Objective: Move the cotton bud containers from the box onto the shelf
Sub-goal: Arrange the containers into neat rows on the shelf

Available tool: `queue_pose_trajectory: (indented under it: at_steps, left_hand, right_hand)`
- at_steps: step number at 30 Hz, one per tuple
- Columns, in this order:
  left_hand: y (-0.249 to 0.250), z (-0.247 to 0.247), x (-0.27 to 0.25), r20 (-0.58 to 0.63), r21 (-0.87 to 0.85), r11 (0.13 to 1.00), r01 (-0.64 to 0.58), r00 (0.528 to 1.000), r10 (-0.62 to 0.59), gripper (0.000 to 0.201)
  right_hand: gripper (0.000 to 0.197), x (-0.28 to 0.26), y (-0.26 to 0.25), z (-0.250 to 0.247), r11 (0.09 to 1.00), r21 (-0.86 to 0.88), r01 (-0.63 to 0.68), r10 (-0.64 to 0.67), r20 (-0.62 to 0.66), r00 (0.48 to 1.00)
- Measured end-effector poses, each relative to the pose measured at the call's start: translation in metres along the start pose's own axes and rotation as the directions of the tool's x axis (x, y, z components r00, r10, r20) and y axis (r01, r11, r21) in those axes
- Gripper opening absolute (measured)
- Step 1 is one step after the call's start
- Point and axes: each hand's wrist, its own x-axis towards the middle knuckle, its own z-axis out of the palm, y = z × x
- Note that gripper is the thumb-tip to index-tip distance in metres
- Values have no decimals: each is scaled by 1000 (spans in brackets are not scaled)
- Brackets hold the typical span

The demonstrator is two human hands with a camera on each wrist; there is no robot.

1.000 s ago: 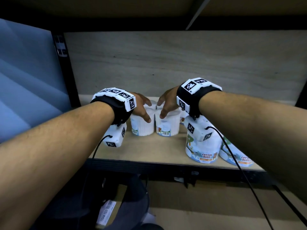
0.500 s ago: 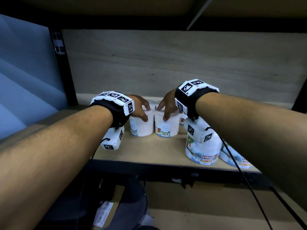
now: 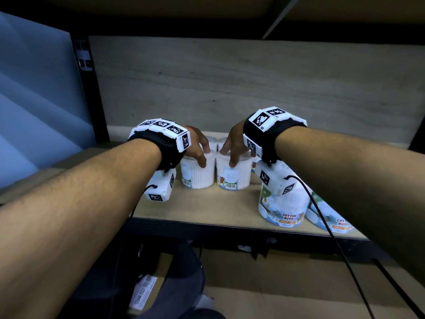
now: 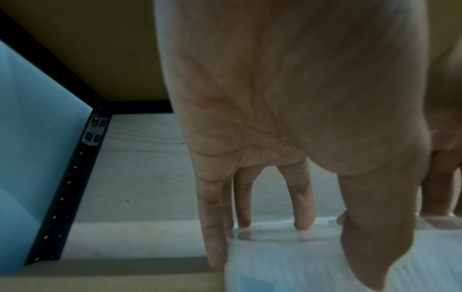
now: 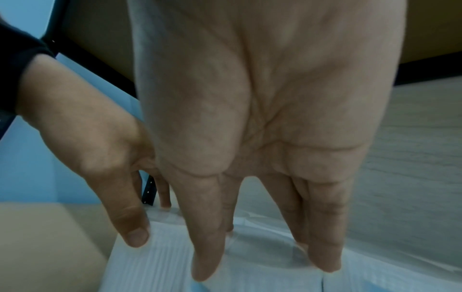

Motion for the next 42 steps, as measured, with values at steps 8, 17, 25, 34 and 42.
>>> queue_pose_trajectory:
  at_steps: [8, 17, 25, 34, 42]
  left_hand:
    - [-1, -2, -12, 40, -63, 998, 5, 999, -3, 49]
    - [-3, 3, -26, 55, -230, 972, 40, 998, -28, 46]
    - [-5, 4, -42, 108, -280, 956, 81, 993, -52, 41]
    - [-5, 0, -59, 140, -271, 960, 73, 990, -36, 44]
    - [-3, -4, -71, 159, -235, 971, 52, 987, -14, 46]
  right_hand:
    - [65, -12, -6, 2, 999, 33, -30, 29, 23, 999]
    - [60, -42, -15, 10, 1000, 7, -2, 2, -7, 1000]
    - [60, -72, -28, 9, 1000, -27, -13, 12, -22, 1000]
    - [67, -87, -31, 15, 999, 23, -24, 23, 42, 999]
    - [66, -99, -30, 17, 995, 89, -44, 38, 60, 997]
